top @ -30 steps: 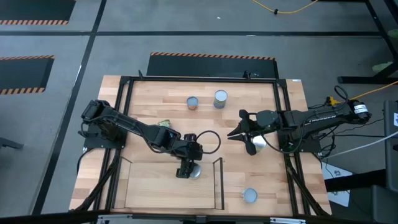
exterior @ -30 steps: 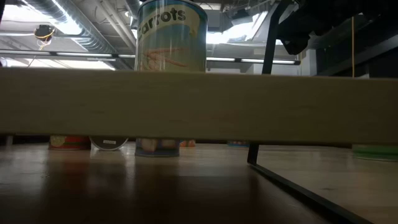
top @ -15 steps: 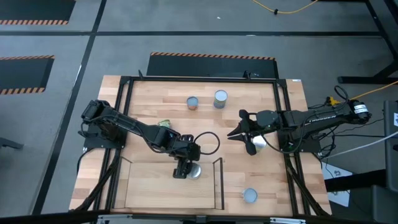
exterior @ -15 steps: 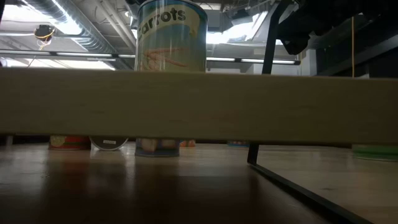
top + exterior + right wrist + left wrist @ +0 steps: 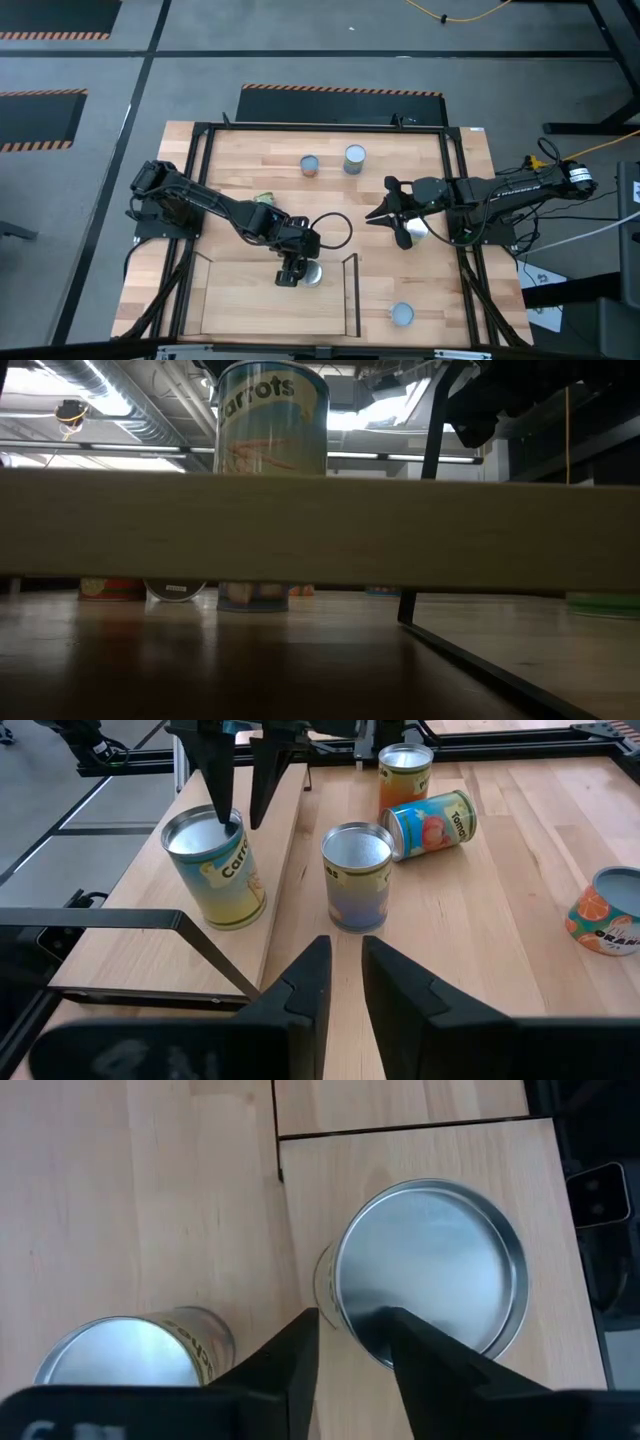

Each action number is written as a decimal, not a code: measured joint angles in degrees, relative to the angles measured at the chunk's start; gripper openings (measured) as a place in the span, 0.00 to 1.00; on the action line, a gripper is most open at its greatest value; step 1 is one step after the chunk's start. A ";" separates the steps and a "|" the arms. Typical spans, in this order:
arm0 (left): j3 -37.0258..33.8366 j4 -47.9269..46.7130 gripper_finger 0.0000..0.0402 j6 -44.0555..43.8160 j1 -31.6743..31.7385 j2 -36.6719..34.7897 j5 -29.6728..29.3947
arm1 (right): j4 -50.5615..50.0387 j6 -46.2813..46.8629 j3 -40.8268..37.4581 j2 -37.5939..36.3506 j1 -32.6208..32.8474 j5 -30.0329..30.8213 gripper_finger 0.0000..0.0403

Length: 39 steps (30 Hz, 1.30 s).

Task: Pick and place cans onto a shelf
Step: Put the canned carrot on the shelf

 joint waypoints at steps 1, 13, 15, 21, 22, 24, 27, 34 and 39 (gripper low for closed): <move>0.00 0.00 0.26 0.00 0.00 0.00 0.04 | 0.00 0.00 0.00 0.00 -0.01 0.00 0.16; 0.00 0.04 0.04 0.02 0.02 0.00 -0.09 | 0.00 0.02 0.00 0.00 -0.01 0.02 0.16; 0.00 0.03 0.01 0.02 0.02 0.00 -0.10 | 0.00 0.02 0.00 0.00 -0.01 0.01 0.16; 0.00 0.02 0.01 0.04 0.02 0.00 -0.12 | 0.00 0.02 0.00 0.00 0.00 0.00 0.16; 0.00 0.00 0.01 0.03 0.02 0.00 -0.12 | 0.00 0.03 0.00 0.00 -0.01 0.00 0.16; 0.00 0.00 0.01 -0.07 0.02 -0.04 -0.02 | 0.00 0.22 0.00 0.00 -0.01 0.00 0.16; 0.00 -0.31 0.01 -1.97 0.02 -0.31 0.26 | 0.00 0.20 0.00 -0.02 0.00 0.00 0.16; 0.00 -1.37 0.00 -8.73 -0.78 -0.41 0.63 | 0.00 0.21 0.00 -0.02 0.00 0.01 0.16; 0.02 -4.41 0.00 -13.71 -2.46 -0.75 -0.67 | 0.00 0.15 0.00 -0.02 0.01 0.02 0.16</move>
